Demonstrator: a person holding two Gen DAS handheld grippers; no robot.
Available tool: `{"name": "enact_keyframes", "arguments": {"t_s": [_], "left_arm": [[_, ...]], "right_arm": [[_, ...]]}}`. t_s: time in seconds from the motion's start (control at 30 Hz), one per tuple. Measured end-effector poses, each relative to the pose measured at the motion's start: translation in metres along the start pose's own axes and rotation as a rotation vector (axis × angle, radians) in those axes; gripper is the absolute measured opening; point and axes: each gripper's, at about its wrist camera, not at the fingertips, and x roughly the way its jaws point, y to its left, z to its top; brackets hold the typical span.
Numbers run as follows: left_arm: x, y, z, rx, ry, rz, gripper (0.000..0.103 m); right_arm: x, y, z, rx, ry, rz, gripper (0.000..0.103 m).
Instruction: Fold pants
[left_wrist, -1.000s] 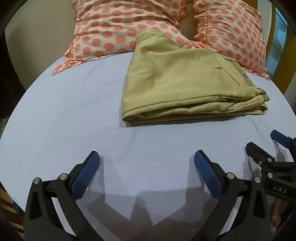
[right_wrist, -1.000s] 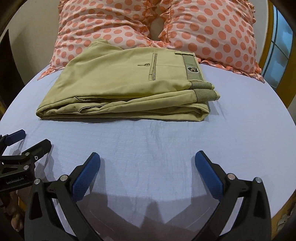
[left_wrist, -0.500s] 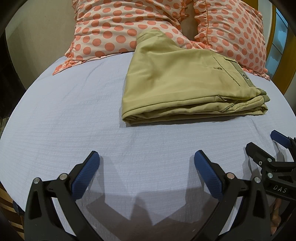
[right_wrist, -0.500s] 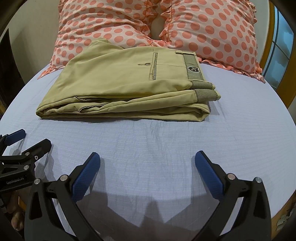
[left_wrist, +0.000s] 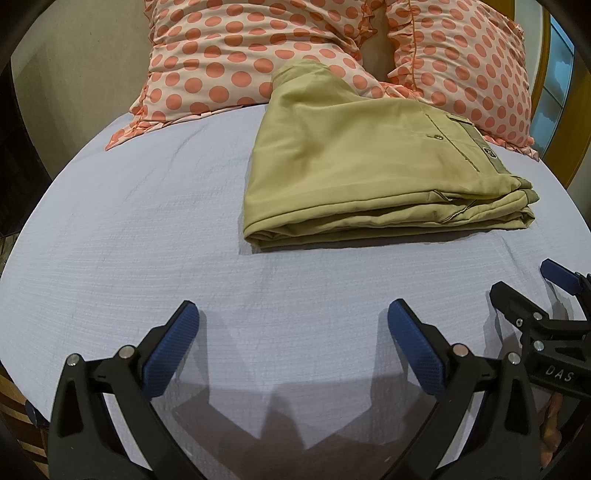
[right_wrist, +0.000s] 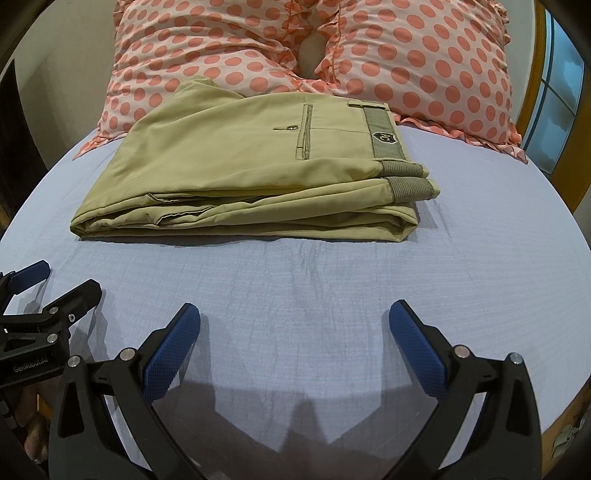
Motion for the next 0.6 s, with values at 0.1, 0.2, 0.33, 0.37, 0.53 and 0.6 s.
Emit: {"name": "enact_keyframes", "arguments": {"t_s": [0.1,0.2,0.33,0.37,0.53,0.6], "left_arm": [[0.0000,-0.0003,0.0004,-0.001,0.000,0.000,0.101],[-0.0002,-0.0002,0.0001,-0.001,-0.001,0.000,0.101],[0.0002,-0.0003,0.0004,-0.001,0.000,0.000,0.101],[0.0001,-0.0002,0.0001,-0.001,0.000,0.000,0.101],[-0.0003,-0.0005,0.0005,-0.004,0.005,0.001,0.101],[-0.0001,-0.0001,0.0012,-0.004,0.006,0.001,0.101]], "right_arm": [[0.0001,-0.0003,0.0002,-0.001,0.000,0.001,0.102],[0.0001,-0.0007,0.0002,-0.002,0.000,0.002,0.102],[0.0001,-0.0007,0.0001,-0.002,0.000,0.001,0.102],[0.0002,-0.0005,0.0003,-0.002,0.000,0.001,0.102],[0.0000,-0.0009,0.0000,-0.002,0.000,0.002,0.102],[0.0000,-0.0009,-0.0001,-0.002,0.000,0.002,0.102]]}}
